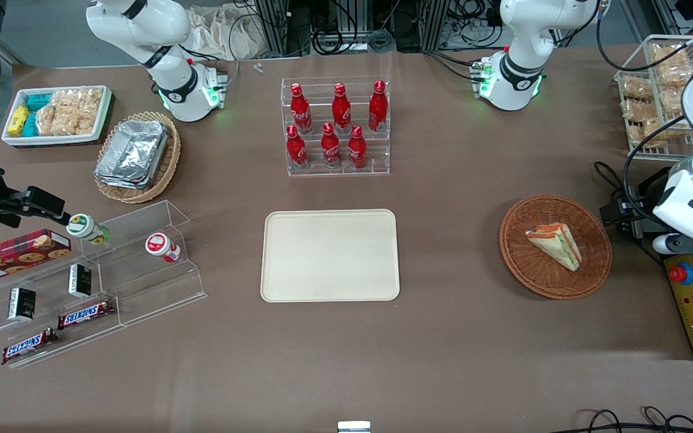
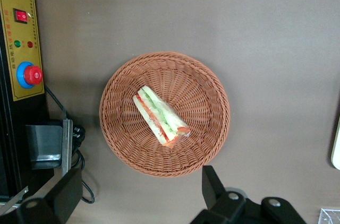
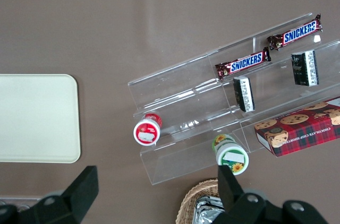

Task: Place sandwich from basket to tray
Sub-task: 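Move the left gripper over the sandwich in the wicker basket, then lower the open left gripper around the wrapped sandwich and close it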

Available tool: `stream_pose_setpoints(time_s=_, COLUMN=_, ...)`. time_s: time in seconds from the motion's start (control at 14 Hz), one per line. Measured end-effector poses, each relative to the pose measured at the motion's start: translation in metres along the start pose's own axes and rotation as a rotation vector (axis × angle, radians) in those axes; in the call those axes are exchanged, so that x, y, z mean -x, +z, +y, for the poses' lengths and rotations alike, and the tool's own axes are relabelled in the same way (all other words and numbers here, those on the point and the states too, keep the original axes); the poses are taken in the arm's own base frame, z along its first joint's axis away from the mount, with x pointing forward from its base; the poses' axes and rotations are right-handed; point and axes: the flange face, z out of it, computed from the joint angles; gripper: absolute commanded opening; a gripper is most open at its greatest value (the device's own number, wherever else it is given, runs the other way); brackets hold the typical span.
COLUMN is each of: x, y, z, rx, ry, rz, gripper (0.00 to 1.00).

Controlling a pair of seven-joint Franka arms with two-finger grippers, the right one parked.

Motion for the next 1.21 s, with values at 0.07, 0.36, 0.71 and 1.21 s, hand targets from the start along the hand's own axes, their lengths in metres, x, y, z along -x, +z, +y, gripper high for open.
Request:
stream_pose_setpoints(time_s=0.07, x=0.000, y=-0.001, z=0.000, rx=0.000, ry=0.000, rz=0.002, gripper=1.00)
stream_pose_setpoints(time_s=0.36, x=0.000, y=0.002, z=0.000, rx=0.000, ry=-0.001, rz=-0.007, gripper=1.00)
stream_pose_setpoints(time_s=0.71, x=0.007, y=0.027, z=-0.001, rx=-0.003, ry=-0.002, rz=-0.077, gripper=1.00)
stream_pose_setpoints(time_s=1.21, x=0.023, y=0.122, z=-0.025, rx=-0.014, ry=-0.231, rz=-0.121, gripper=0.99)
